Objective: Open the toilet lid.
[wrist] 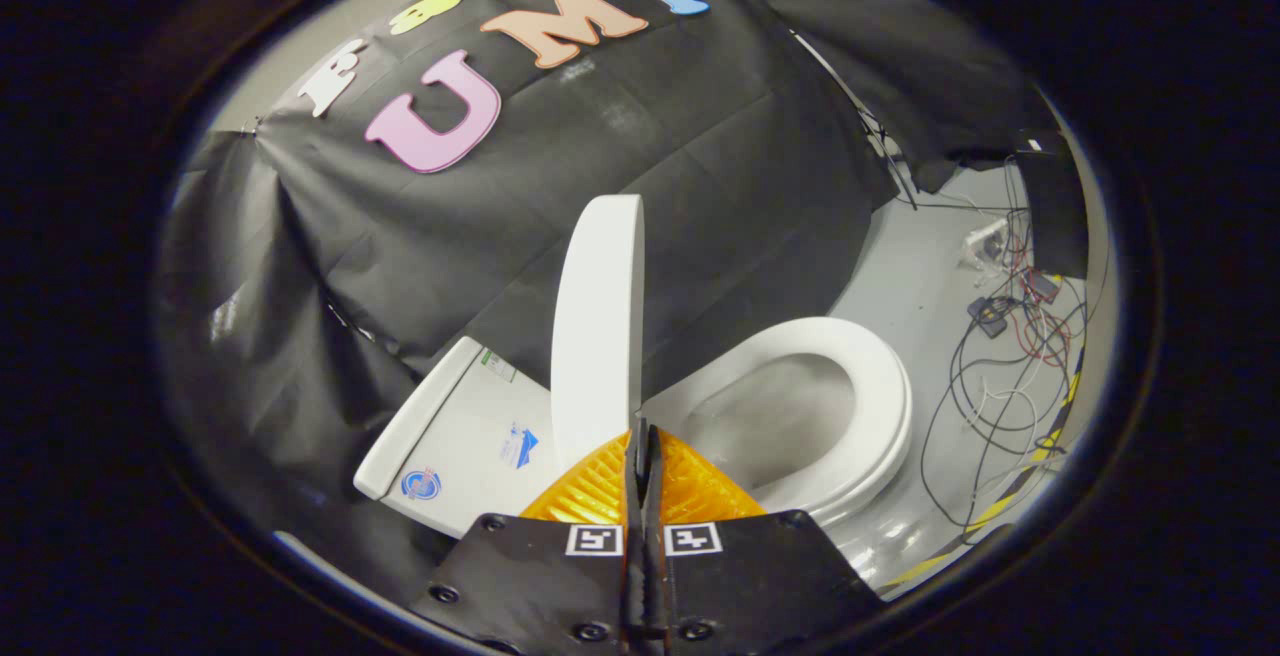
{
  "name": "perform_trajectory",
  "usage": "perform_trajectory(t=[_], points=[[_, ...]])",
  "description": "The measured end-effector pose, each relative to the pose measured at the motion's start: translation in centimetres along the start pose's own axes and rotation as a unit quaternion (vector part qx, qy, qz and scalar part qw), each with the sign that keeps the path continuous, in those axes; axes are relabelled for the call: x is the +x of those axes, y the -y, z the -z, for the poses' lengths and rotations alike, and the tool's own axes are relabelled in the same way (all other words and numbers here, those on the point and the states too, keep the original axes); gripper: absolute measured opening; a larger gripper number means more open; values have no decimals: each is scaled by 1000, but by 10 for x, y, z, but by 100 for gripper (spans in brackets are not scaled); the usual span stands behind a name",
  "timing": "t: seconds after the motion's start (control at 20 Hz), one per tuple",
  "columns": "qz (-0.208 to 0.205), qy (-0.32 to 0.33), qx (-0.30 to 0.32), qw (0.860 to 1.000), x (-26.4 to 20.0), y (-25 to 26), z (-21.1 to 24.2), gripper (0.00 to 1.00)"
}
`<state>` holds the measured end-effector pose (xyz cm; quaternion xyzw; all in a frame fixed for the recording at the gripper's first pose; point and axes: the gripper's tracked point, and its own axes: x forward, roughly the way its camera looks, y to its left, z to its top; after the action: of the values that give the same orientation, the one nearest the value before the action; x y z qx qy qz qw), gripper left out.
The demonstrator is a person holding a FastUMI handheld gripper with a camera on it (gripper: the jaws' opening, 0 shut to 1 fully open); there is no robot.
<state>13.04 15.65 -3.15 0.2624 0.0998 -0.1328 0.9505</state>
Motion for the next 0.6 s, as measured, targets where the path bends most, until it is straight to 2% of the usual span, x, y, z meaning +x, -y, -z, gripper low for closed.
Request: perform_trajectory(t=[0.6], points=[[-18, 19, -52, 998, 0, -49, -1, 1]])
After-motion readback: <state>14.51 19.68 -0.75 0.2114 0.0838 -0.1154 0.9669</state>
